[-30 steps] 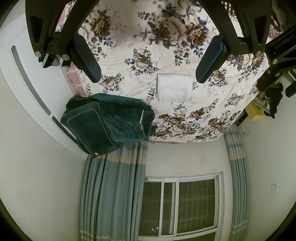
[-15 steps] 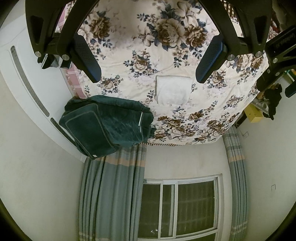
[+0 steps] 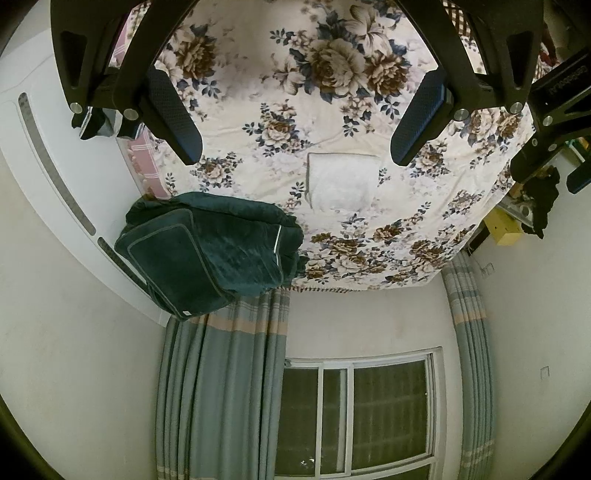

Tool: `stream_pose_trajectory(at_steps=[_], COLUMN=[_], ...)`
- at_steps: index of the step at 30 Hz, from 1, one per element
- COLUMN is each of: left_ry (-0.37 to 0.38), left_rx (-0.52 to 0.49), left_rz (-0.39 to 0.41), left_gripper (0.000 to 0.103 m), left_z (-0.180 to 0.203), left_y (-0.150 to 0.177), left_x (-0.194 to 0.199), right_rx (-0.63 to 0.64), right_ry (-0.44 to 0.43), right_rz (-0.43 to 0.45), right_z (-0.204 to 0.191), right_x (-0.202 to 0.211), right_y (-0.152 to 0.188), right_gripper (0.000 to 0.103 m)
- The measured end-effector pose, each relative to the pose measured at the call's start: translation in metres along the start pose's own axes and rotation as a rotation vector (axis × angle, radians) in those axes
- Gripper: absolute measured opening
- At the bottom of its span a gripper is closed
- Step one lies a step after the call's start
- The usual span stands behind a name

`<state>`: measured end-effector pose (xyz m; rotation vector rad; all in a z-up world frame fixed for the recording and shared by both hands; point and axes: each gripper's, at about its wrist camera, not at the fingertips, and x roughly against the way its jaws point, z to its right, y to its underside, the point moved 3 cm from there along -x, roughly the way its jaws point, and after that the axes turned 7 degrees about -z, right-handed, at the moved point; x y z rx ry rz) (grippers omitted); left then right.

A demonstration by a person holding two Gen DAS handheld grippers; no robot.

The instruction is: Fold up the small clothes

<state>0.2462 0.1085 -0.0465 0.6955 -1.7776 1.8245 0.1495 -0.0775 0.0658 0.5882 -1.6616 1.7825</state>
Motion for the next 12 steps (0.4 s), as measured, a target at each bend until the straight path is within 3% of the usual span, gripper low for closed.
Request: stream_pose_trajectory(at_steps=[12], left_ry=[0.003], left_rx=[0.005], left_rz=[0.007], left_gripper=[0.103], left_z=[-0.0030], left_y=[-0.0019], left_x=[0.0022], right_rx=[0.003], right_ry=[-0.006], right_rz=[0.000], right_z=[-0.0028], right_x=[-0.0004], right_y=[-0.0027], right_gripper=[0.103])
